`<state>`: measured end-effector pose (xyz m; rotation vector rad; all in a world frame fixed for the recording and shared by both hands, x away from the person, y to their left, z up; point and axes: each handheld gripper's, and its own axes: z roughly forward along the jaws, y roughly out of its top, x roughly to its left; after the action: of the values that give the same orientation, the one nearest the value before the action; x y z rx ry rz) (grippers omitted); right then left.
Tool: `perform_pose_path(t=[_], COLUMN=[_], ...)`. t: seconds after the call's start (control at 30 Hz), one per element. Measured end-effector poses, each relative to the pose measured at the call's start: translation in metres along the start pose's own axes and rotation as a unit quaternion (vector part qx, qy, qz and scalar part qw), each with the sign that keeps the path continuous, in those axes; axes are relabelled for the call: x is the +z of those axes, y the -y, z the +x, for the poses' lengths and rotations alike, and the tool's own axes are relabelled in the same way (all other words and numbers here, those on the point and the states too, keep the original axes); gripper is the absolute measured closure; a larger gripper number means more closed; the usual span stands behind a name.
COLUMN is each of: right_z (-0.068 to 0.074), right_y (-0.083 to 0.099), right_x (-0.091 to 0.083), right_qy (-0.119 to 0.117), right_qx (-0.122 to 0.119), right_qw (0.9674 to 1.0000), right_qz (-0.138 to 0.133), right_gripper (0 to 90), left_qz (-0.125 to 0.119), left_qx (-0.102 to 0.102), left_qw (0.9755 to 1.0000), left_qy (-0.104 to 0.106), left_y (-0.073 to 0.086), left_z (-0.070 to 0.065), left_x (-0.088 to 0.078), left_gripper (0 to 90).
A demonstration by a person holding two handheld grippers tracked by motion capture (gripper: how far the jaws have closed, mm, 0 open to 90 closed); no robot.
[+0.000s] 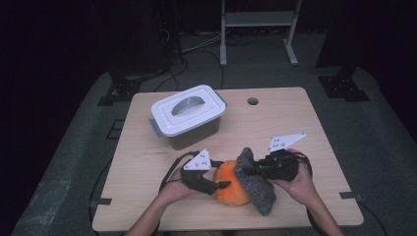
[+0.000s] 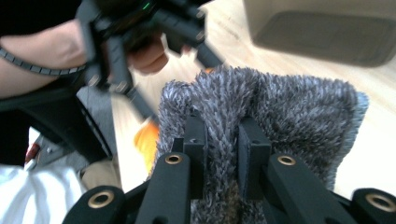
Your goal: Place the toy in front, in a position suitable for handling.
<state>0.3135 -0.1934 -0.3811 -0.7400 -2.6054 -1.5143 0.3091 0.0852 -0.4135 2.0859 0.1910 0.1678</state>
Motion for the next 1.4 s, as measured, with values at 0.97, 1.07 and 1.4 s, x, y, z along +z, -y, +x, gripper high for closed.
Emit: perform_pose_path(t=[0.97, 1.07, 1.4], right_z=[-0.006, -0.013, 0.006], right_y=[0.01, 0.017, -0.002], right_x=[0.003, -0.004, 0.008], right_qy=[-0.02, -0.011, -0.024], right_qx=[0.015, 0.029, -0.003], right_qw=[0.9996, 0.9995, 0.9997], right_qz=[0.01, 0.01, -0.008], right_gripper=[76.0, 76.0, 76.2], left_qz=[0.023, 0.021, 0.024], left_qx=[0.053, 0.056, 0.081], left_qw=[0.9983, 0.9981, 0.9963], left_qy=[0.01, 0.011, 0.014], left_y=[-0.005, -0.006, -0.008], left_z=[-0.011, -0.013, -0.02], left_x=[0.001, 0.002, 0.003], left_gripper=[35.4, 35.3, 34.9])
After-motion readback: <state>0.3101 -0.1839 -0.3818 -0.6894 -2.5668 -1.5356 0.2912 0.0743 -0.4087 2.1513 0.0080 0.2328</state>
